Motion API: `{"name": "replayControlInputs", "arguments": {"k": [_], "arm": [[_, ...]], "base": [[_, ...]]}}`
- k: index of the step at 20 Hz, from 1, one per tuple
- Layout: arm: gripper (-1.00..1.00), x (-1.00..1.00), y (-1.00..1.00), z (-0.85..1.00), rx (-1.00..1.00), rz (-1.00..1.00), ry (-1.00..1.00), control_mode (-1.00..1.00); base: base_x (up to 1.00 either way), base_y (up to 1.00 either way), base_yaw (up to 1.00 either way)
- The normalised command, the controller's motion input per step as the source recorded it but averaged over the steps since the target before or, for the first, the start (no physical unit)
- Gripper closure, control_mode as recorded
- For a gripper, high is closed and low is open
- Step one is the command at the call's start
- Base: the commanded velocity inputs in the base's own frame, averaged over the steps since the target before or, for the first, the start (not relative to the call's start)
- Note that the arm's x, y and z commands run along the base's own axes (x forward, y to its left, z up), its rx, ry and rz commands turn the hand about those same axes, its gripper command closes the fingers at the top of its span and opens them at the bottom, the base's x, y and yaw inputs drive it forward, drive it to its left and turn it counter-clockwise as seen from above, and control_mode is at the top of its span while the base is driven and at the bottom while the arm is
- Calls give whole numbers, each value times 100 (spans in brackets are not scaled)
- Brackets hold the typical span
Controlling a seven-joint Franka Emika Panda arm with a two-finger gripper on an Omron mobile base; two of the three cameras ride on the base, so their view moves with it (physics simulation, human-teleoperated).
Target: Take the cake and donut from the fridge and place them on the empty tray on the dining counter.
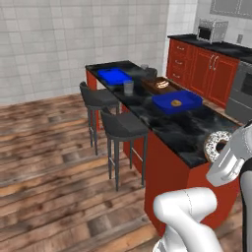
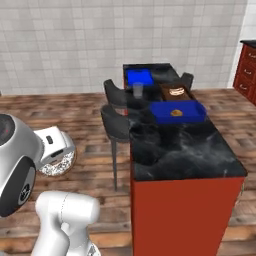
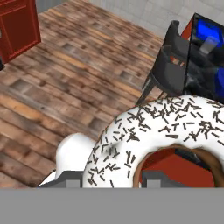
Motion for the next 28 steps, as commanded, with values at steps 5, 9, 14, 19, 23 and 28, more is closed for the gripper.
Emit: {"name": "replayControlInputs", "arguments": {"k": [5,9,14,19,23,28], "arm": [[100,0,0,0,0,0,0,100],[100,0,0,0,0,0,0,100],[100,0,0,0,0,0,0,100],[100,0,0,0,0,0,0,100],[100,0,0,0,0,0,0,100],[100,0,0,0,0,0,0,100]], "base": [[97,100,-13],[100,94,-24],[100,94,-29],[100,91,-33],[100,90,-39],[100,96,-44]]}}
